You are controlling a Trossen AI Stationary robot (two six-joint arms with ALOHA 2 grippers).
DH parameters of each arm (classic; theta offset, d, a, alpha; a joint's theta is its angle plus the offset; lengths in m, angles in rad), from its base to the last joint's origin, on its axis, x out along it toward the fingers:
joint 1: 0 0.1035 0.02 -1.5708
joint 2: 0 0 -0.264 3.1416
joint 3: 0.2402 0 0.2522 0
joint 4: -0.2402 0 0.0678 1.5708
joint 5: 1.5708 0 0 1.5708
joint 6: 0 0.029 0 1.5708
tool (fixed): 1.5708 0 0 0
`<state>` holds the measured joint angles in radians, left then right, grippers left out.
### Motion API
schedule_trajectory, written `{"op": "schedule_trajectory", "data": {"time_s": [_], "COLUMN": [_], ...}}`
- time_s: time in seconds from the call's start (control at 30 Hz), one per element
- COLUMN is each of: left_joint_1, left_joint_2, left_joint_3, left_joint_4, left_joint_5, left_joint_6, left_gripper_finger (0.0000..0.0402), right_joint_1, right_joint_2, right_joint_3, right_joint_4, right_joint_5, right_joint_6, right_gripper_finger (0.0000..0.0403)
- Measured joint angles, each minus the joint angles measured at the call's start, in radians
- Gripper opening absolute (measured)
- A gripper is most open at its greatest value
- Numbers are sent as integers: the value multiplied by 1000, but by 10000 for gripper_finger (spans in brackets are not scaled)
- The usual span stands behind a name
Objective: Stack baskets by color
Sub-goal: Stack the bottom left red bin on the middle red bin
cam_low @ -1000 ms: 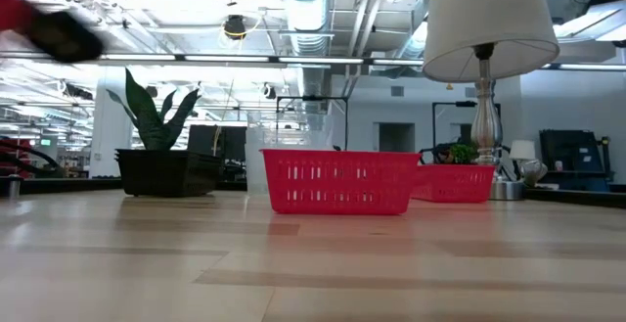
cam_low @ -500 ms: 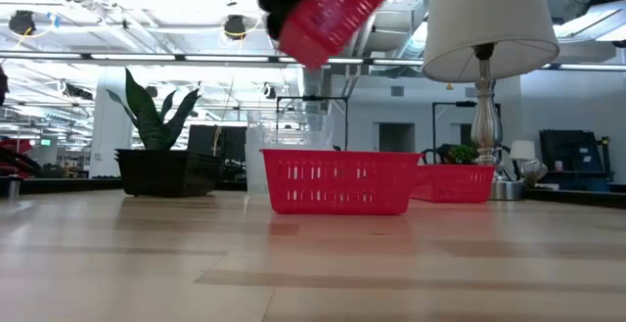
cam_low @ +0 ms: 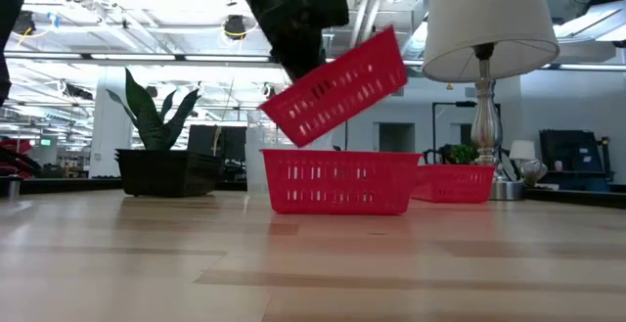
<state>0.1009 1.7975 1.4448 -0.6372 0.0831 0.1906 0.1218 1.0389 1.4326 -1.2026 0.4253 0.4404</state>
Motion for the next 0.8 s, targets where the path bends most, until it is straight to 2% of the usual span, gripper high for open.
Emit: {"op": "schedule_trajectory", "data": {"time_s": [0.23, 0.5, 0.67, 0.8], "left_joint_1": [-1, -1, -1, 5], "left_joint_2": [23, 23, 22, 22], "left_joint_3": [-26, -33, -32, -32], "left_joint_4": [-124, -175, -226, -282], "left_joint_5": [-1, -44, -61, -89], "left_joint_6": [31, 52, 12, -91], "left_gripper_finger": [0, 0, 0, 0], "right_joint_1": [7, 7, 7, 7], "right_joint_2": [2, 9, 24, 33], "right_joint_3": [0, 0, 0, 1], "right_joint_4": [6, 7, -1, -3], "right_joint_5": [25, 25, 22, 21], "right_joint_6": [0, 4, 32, 46], "right_gripper_finger": [265, 265, 265, 265]}}
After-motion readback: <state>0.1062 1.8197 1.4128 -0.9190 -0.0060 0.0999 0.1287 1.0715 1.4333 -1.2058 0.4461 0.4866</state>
